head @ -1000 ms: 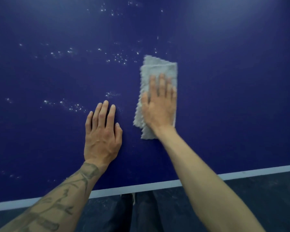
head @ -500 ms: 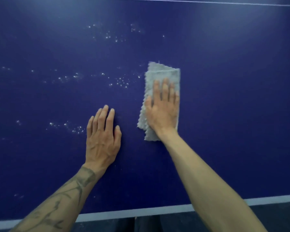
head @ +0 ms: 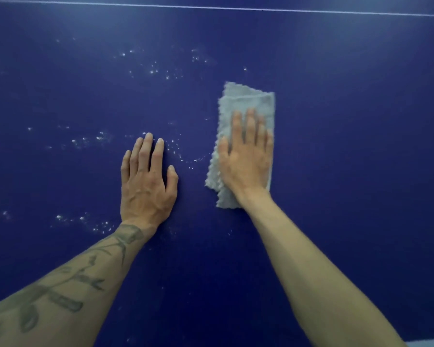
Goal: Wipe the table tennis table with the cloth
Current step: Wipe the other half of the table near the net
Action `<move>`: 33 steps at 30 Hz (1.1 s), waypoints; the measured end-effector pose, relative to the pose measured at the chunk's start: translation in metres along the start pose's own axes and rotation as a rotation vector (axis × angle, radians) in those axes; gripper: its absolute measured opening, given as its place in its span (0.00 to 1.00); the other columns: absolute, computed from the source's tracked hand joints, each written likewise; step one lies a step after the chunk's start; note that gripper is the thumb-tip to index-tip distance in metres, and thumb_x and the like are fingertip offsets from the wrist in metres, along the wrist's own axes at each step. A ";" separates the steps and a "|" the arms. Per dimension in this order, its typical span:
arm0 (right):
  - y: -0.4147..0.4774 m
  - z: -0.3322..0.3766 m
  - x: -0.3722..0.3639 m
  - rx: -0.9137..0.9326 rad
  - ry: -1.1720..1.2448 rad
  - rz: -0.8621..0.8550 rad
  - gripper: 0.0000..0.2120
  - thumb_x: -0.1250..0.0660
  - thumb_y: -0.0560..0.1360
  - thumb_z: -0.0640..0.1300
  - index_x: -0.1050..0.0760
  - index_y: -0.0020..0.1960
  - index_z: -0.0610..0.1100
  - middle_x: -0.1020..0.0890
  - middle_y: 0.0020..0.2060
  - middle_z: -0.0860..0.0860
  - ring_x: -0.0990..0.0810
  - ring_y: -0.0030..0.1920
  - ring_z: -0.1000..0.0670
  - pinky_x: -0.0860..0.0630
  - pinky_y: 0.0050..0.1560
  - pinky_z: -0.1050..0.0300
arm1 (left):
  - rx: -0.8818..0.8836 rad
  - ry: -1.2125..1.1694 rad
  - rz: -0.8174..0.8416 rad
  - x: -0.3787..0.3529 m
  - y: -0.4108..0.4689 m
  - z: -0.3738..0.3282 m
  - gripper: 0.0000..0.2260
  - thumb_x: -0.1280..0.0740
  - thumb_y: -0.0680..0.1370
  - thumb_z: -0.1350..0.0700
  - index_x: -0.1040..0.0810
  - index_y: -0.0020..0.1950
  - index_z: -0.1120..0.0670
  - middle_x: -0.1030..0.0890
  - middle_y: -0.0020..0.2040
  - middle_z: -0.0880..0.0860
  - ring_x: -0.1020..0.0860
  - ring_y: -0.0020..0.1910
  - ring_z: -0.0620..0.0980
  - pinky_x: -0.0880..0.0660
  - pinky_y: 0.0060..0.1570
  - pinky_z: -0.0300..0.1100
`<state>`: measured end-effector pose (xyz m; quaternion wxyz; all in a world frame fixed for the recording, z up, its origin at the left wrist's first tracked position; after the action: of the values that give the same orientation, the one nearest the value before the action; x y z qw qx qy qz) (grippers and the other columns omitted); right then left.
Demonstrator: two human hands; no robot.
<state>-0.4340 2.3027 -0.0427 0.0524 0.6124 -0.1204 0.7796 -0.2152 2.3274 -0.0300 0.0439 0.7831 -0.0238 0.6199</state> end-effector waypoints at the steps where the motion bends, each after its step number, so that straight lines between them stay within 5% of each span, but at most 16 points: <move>1: -0.005 0.021 -0.005 0.074 0.000 0.010 0.32 0.53 0.87 0.57 0.56 0.88 0.48 0.56 0.87 0.45 0.58 0.86 0.44 0.57 0.85 0.41 | 0.000 0.001 -0.003 0.001 0.000 0.000 0.27 0.45 0.85 0.48 0.38 0.83 0.56 0.40 0.84 0.56 0.44 0.84 0.56 0.51 0.83 0.54; 5: -0.049 0.045 -0.016 0.413 -0.021 0.040 0.31 0.51 0.87 0.57 0.52 0.88 0.49 0.53 0.87 0.47 0.56 0.86 0.46 0.52 0.85 0.42 | 0.011 -0.001 -0.007 0.004 0.002 -0.001 0.27 0.44 0.84 0.49 0.37 0.83 0.56 0.40 0.84 0.56 0.43 0.84 0.56 0.50 0.83 0.54; 10: -0.012 -0.053 0.005 0.095 -0.041 0.036 0.32 0.52 0.86 0.57 0.53 0.88 0.51 0.54 0.87 0.48 0.57 0.86 0.47 0.53 0.85 0.41 | 0.016 -0.013 0.013 0.002 0.002 0.000 0.27 0.44 0.84 0.49 0.37 0.83 0.57 0.40 0.84 0.56 0.45 0.84 0.55 0.50 0.83 0.55; 13: 0.009 -0.038 0.010 -0.028 -0.037 -0.005 0.32 0.55 0.87 0.57 0.56 0.88 0.49 0.56 0.87 0.46 0.58 0.86 0.44 0.56 0.85 0.41 | 0.019 -0.020 0.019 0.003 0.002 -0.001 0.27 0.44 0.84 0.49 0.37 0.82 0.57 0.40 0.84 0.56 0.45 0.84 0.55 0.50 0.83 0.56; 20: -0.083 0.043 -0.021 0.407 -0.019 0.058 0.32 0.48 0.87 0.55 0.52 0.88 0.49 0.54 0.87 0.47 0.55 0.87 0.45 0.49 0.85 0.41 | 0.011 -0.022 0.000 0.004 0.002 0.000 0.27 0.44 0.84 0.50 0.37 0.82 0.58 0.39 0.83 0.57 0.43 0.84 0.56 0.50 0.83 0.55; 25: -0.054 -0.049 0.001 0.085 -0.060 0.054 0.32 0.51 0.86 0.56 0.54 0.88 0.50 0.55 0.87 0.48 0.57 0.86 0.47 0.52 0.85 0.41 | 0.011 -0.013 0.000 0.003 0.002 0.001 0.27 0.45 0.84 0.50 0.37 0.82 0.57 0.40 0.84 0.57 0.44 0.84 0.55 0.50 0.83 0.56; 28: -0.025 -0.040 0.008 -0.066 -0.047 -0.008 0.32 0.55 0.87 0.57 0.56 0.88 0.49 0.57 0.87 0.47 0.59 0.86 0.45 0.54 0.85 0.40 | 0.002 -0.007 -0.003 0.002 0.002 0.000 0.27 0.45 0.84 0.50 0.37 0.82 0.57 0.40 0.83 0.57 0.44 0.84 0.55 0.49 0.83 0.56; 33: -0.052 0.048 -0.020 0.212 -0.017 0.005 0.32 0.49 0.87 0.56 0.52 0.88 0.48 0.54 0.87 0.46 0.56 0.86 0.44 0.54 0.85 0.42 | -0.009 0.008 -0.009 0.000 0.002 0.000 0.27 0.45 0.84 0.50 0.38 0.82 0.57 0.40 0.83 0.58 0.43 0.84 0.56 0.50 0.83 0.55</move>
<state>-0.3721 2.3420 -0.0448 -0.0156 0.6208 -0.0390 0.7829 -0.2151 2.3257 -0.0297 0.0501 0.7804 -0.0227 0.6228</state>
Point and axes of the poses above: each hand's wrist, its own y-axis towards the middle knuckle, its own x-axis out of the back of the hand, z = x × y, the point moved 10 cm from there along y, towards the middle knuckle
